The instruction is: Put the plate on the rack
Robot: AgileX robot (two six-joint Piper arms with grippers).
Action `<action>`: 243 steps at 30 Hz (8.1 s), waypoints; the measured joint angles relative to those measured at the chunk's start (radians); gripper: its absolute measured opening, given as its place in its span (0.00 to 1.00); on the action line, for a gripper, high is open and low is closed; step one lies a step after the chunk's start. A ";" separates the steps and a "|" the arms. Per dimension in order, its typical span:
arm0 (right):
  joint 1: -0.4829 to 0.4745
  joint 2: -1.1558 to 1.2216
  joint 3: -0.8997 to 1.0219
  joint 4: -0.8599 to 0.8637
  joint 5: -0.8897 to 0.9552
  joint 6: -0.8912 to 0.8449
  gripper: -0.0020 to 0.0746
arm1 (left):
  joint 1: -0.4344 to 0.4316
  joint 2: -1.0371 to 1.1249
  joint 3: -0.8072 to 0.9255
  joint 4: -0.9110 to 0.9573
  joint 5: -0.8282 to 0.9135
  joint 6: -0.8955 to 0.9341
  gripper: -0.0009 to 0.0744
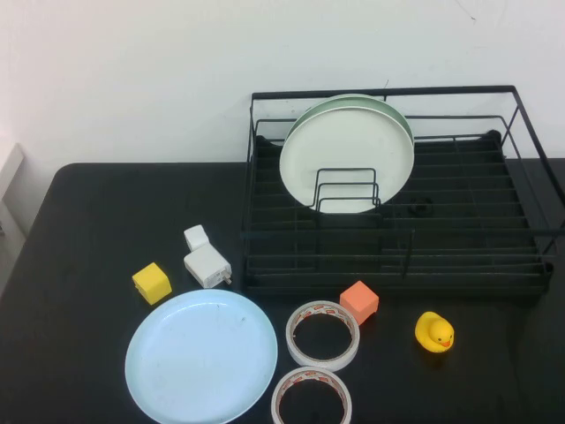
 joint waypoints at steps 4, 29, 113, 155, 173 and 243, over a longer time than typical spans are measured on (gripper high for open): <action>0.000 0.000 0.000 0.000 0.000 0.000 0.02 | 0.000 0.000 0.000 0.001 0.000 0.000 0.01; 0.000 0.000 0.000 -0.012 0.000 0.000 0.02 | 0.000 0.000 0.000 0.097 -0.025 -0.012 0.01; 0.000 0.000 0.009 0.798 -0.026 -0.037 0.02 | 0.000 1.542 -0.894 -0.280 0.432 0.168 0.66; 0.000 0.000 0.009 0.794 -0.025 -0.079 0.02 | 0.000 1.905 -0.915 -0.265 0.078 0.158 0.11; 0.000 0.000 0.009 0.793 -0.033 -0.079 0.02 | 0.180 1.857 -0.827 -0.956 0.182 0.934 0.02; 0.141 1.217 -0.960 1.347 0.773 -1.543 0.71 | -0.644 1.104 -0.835 -1.792 -0.401 2.179 0.02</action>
